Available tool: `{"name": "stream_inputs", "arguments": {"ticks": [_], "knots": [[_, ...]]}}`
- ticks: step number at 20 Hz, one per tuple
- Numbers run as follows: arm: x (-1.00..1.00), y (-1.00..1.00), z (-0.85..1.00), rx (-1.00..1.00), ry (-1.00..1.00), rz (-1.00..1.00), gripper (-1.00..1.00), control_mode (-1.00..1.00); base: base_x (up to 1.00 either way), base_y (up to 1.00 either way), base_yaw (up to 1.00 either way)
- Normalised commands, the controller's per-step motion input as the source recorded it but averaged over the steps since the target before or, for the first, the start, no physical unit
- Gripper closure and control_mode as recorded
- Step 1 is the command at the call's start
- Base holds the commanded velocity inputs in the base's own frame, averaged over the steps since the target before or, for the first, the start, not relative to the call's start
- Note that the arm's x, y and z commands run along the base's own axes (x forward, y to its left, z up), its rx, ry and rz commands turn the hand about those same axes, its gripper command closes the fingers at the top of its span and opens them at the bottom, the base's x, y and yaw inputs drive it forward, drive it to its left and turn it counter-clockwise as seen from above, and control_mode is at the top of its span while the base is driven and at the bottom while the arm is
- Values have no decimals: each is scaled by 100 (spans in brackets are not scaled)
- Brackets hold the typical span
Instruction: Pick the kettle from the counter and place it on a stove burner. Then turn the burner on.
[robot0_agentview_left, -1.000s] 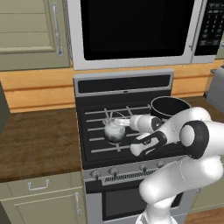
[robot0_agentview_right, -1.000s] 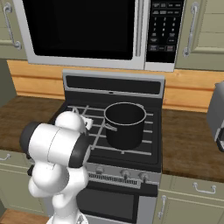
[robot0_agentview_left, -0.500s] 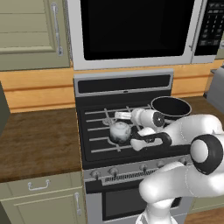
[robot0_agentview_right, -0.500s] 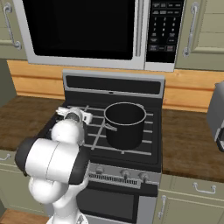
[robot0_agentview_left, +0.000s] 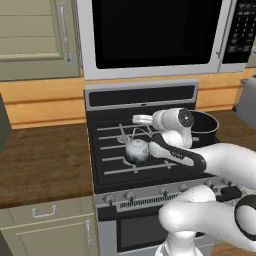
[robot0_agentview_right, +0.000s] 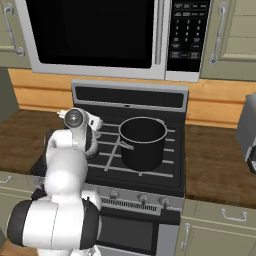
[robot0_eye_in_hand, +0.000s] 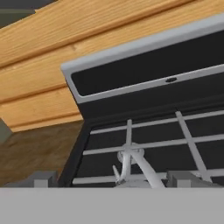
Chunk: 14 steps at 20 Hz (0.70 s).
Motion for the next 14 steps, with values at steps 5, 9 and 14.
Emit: {"name": "stream_inputs", "arguments": {"ticks": [5, 9, 14], "knots": [[-100, 68, 80, -2, 24, -1, -100, -100, 0, 0, 0], [-100, 99, 2, -23, 19, 0, -100, -100, 0, 0, 0], [-100, 100, -100, -41, 0, 0, -100, -100, 0, 0, 0]]}}
